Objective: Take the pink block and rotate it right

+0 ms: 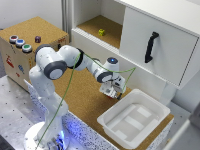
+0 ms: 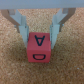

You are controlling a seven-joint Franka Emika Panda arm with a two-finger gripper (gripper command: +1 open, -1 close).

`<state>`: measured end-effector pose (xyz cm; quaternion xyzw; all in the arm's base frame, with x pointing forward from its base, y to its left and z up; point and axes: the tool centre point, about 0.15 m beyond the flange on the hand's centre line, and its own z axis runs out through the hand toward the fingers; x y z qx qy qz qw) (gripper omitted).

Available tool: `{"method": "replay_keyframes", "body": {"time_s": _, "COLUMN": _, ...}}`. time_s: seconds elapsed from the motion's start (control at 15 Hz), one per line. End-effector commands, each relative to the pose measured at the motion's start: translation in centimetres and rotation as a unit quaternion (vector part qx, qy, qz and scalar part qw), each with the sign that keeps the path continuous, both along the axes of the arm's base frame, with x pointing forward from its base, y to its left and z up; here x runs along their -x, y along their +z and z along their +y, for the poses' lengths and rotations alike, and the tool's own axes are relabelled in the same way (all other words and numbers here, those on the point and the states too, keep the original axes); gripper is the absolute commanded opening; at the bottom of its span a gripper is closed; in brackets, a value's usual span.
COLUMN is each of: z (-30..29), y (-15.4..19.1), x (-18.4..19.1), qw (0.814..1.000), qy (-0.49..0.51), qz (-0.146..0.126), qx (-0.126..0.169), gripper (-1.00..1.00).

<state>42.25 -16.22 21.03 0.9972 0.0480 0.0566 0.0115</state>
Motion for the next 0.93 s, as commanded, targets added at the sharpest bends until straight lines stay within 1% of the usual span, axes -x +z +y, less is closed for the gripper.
{"method": "replay_keyframes", "body": {"time_s": 0.0, "z": 0.5, "y": 2.7, "x": 1.1, "qw": 0.995, "qy": -0.096, "qz": -0.004, "qx": -0.038, "gripper": -1.00}}
{"method": "replay_keyframes", "body": {"time_s": 0.07, "z": 0.7, "y": 3.0, "x": 1.4, "qw": 0.990, "qy": -0.135, "qz": -0.012, "qx": -0.034, "gripper": -1.00}}
{"method": "replay_keyframes", "body": {"time_s": 0.13, "z": 0.8, "y": 3.2, "x": 2.0, "qw": 0.982, "qy": -0.184, "qz": -0.016, "qx": -0.044, "gripper": -1.00}}
{"method": "replay_keyframes", "body": {"time_s": 0.2, "z": 0.9, "y": 3.4, "x": 2.3, "qw": 0.975, "qy": -0.218, "qz": -0.017, "qx": -0.047, "gripper": -1.00}}
{"method": "replay_keyframes", "body": {"time_s": 0.33, "z": 1.6, "y": 4.0, "x": 3.0, "qw": 0.947, "qy": -0.314, "qz": -0.034, "qx": -0.061, "gripper": -1.00}}
{"method": "replay_keyframes", "body": {"time_s": 0.47, "z": 2.9, "y": 4.4, "x": 3.5, "qw": 0.918, "qy": -0.396, "qz": -0.023, "qx": -0.026, "gripper": -1.00}}
{"method": "replay_keyframes", "body": {"time_s": 0.53, "z": 3.7, "y": 4.6, "x": 3.8, "qw": 0.896, "qy": -0.444, "qz": -0.021, "qx": -0.009, "gripper": -1.00}}
{"method": "replay_keyframes", "body": {"time_s": 0.6, "z": 4.8, "y": 5.1, "x": 4.0, "qw": 0.874, "qy": -0.484, "qz": -0.037, "qx": 0.026, "gripper": -1.00}}
{"method": "replay_keyframes", "body": {"time_s": 0.67, "z": 5.6, "y": 4.8, "x": 4.4, "qw": 0.841, "qy": -0.539, "qz": -0.044, "qx": 0.031, "gripper": -1.00}}
{"method": "replay_keyframes", "body": {"time_s": 0.73, "z": 6.2, "y": 4.5, "x": 4.6, "qw": 0.812, "qy": -0.580, "qz": -0.055, "qx": 0.041, "gripper": -1.00}}
{"method": "replay_keyframes", "body": {"time_s": 0.8, "z": 6.4, "y": 4.1, "x": 5.2, "qw": 0.776, "qy": -0.626, "qz": -0.060, "qx": 0.057, "gripper": -1.00}}
{"method": "replay_keyframes", "body": {"time_s": 0.87, "z": 6.4, "y": 3.5, "x": 5.8, "qw": 0.745, "qy": -0.661, "qz": -0.065, "qx": 0.061, "gripper": -1.00}}
